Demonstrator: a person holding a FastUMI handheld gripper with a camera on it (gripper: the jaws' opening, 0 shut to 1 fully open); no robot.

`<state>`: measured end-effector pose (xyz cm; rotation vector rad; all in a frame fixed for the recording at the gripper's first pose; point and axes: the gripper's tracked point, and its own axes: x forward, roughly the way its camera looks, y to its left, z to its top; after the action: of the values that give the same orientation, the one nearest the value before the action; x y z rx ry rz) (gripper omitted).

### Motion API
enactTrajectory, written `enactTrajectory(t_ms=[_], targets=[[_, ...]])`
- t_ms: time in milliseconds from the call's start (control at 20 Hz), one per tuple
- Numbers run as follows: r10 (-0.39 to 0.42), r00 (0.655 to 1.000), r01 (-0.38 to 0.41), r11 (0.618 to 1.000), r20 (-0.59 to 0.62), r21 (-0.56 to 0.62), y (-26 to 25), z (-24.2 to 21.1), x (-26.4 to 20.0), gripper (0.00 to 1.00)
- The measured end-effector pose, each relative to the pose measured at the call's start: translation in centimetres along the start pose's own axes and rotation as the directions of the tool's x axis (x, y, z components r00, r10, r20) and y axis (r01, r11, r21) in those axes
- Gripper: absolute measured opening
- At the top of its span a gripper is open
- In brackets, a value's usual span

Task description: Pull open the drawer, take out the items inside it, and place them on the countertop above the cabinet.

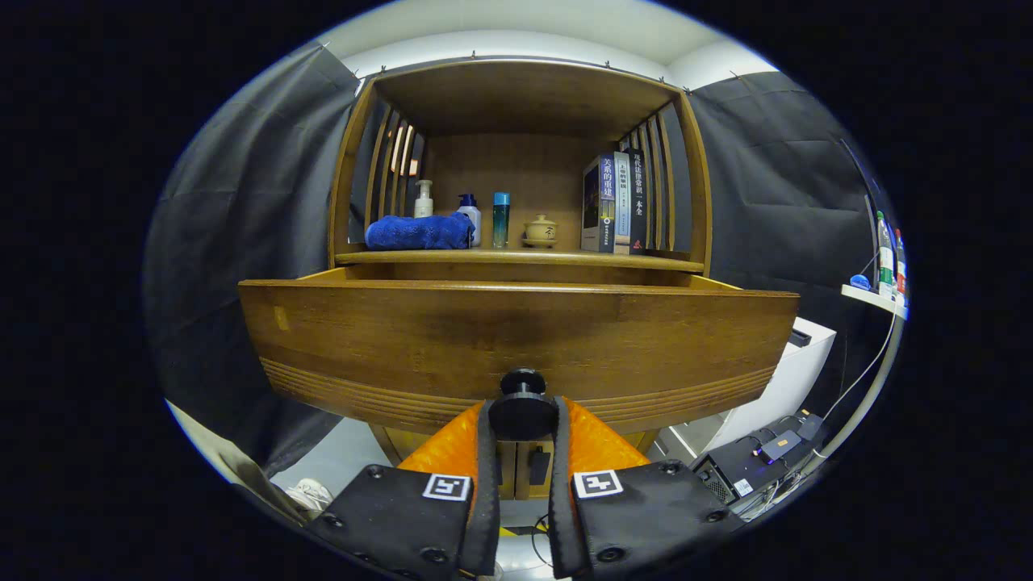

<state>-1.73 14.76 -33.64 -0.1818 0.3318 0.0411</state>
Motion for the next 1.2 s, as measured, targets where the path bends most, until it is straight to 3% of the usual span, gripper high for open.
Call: enactTrajectory(t_ms=[700,850,1200], targets=[[-0.014,1.0,0.014,1.0,0.004,0.003,0.4,-1.0,-2.4,0.33],[-0.013,1.0,0.014,1.0,-0.013,0.016,0.2,-1.0,-2.4,0.43],[-0.059,0.993,0.05,0.995,0.099,0.09,-1.8,5.7,-4.5,0.86]])
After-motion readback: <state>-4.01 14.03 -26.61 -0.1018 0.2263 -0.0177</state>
